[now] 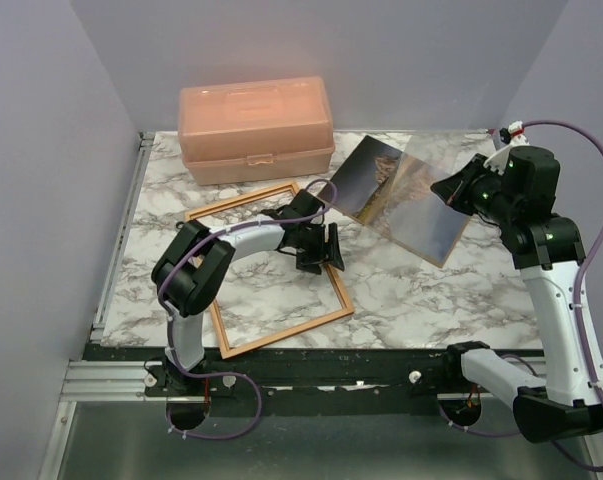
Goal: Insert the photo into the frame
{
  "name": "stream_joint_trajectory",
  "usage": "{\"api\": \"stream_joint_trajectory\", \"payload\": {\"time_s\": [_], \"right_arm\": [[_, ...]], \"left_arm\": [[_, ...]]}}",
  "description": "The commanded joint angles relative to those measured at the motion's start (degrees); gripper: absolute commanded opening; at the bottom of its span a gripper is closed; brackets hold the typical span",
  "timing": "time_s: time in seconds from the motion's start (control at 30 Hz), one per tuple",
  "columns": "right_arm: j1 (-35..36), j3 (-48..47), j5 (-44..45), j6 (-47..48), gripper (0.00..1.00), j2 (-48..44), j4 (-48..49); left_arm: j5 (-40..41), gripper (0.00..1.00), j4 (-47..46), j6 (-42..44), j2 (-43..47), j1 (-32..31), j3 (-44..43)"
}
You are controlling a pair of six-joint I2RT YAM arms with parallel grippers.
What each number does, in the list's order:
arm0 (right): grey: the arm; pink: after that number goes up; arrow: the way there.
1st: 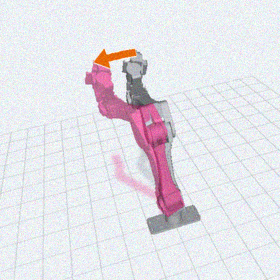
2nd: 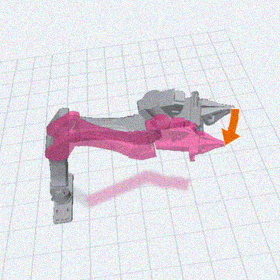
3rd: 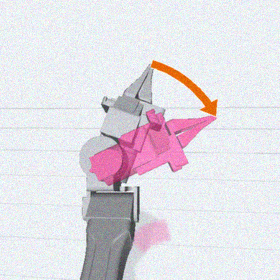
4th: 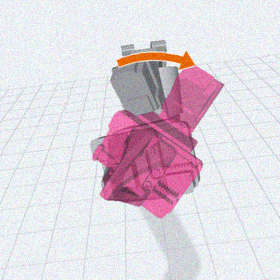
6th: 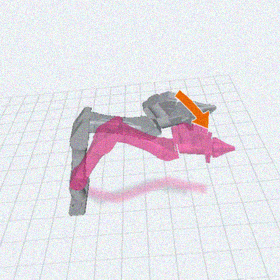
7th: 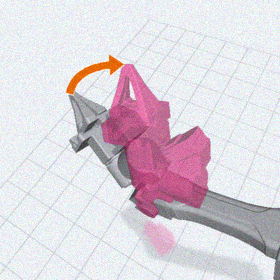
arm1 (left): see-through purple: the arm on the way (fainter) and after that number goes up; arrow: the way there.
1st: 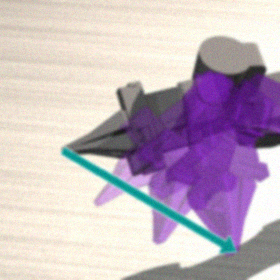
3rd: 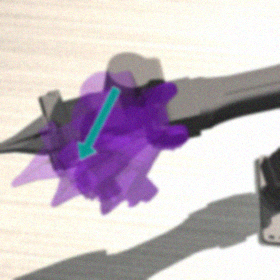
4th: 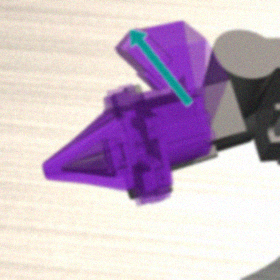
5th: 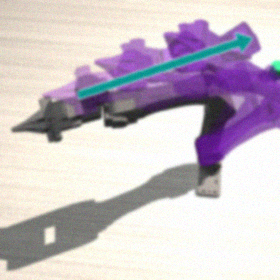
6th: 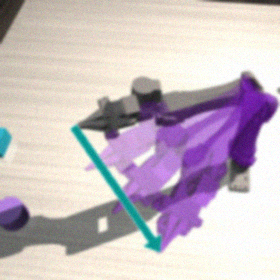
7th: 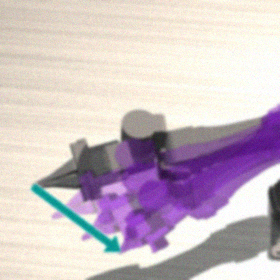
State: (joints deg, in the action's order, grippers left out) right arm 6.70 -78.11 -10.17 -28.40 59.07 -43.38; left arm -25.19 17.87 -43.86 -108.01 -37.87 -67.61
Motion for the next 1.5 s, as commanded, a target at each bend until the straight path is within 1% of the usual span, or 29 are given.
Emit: {"api": "stream_joint_trajectory", "payload": {"time_s": [0.0,0.1,0.27,0.37,0.43,0.6,0.63,0.67,0.9,1.0,1.07,1.1,1.13,1.17,1.23,1.27,1.37,1.47], "right_arm": [[-0.02,-3.3,3.08,0.45,0.01,-1.82,-0.22],[-0.05,-4.69,4.07,0.45,0.01,-2.33,-0.86],[-0.07,-5.74,5.7,0.83,0.0,-2.56,-1.8],[-0.07,-5.76,6.3,0.84,0.01,-2.6,-2.1],[-0.03,-5.91,6.33,0.78,0.0,-2.48,-2.22],[-0.02,-5.85,7.13,0.72,0.01,-2.64,-2.31],[-0.05,-5.86,7.38,0.67,0.01,-2.7,-2.33],[-0.07,-5.83,7.53,0.65,0.0,-2.65,-2.33],[-0.02,-5.6,8.46,0.74,0.0,-2.67,-2.42],[-0.02,-5.6,8.75,0.89,0.01,-2.6,-2.35],[-0.07,-5.69,8.6,0.85,0.0,-2.42,-2.28],[-0.02,-5.69,8.55,0.83,0.01,-2.34,-2.28],[-0.03,-5.64,8.44,0.85,0.01,-2.29,-2.22],[-0.02,-5.65,8.33,0.84,0.01,-2.29,-2.15],[-0.01,-5.37,8.01,0.84,0.0,-2.14,-2.0],[-0.04,-5.21,7.76,0.84,0.0,-2.03,-1.88],[-0.04,-4.78,6.59,0.76,0.01,-1.77,-1.37],[-0.02,-4.3,5.45,0.77,0.0,-1.3,-0.93]], "left_arm": [[6.24,0.64,4.96,0.59,-4.99,-2.71,-4.31],[8.07,0.5,6.85,0.93,-6.6,-4.22,-6.34],[7.79,0.36,7.75,1.71,-7.7,-6.7,-8.35],[5.74,0.34,7.47,1.29,-8.1,-8.14,-9.05],[4.76,0.3,6.99,1.11,-8.1,-9.17,-9.18],[3.05,0.27,5.75,0.38,-8.01,-11.66,-8.85],[2.65,0.24,5.49,0.58,-8.04,-12.1,-8.92],[2.04,0.22,5.22,0.93,-8.1,-12.67,-8.96],[0.92,0.16,6.2,4.97,-8.19,-15.08,-9.97],[0.6,0.13,5.61,6.67,-7.18,-15.48,-8.39],[0.52,0.13,4.58,7.57,-5.95,-15.59,-6.65],[0.41,0.15,4.19,7.77,-5.29,-15.57,-5.82],[0.24,0.24,3.65,7.97,-4.31,-15.57,-4.85],[0.29,0.38,3.21,8.0,-3.47,-15.49,-4.07],[-0.22,0.61,1.89,7.63,-1.29,-14.78,-2.0],[-0.52,0.67,0.71,7.13,0.22,-14.38,-0.99],[-2.92,0.77,-4.42,5.23,5.36,-11.54,3.85],[-5.68,0.8,-9.42,3.46,10.95,-7.75,8.74]]}}
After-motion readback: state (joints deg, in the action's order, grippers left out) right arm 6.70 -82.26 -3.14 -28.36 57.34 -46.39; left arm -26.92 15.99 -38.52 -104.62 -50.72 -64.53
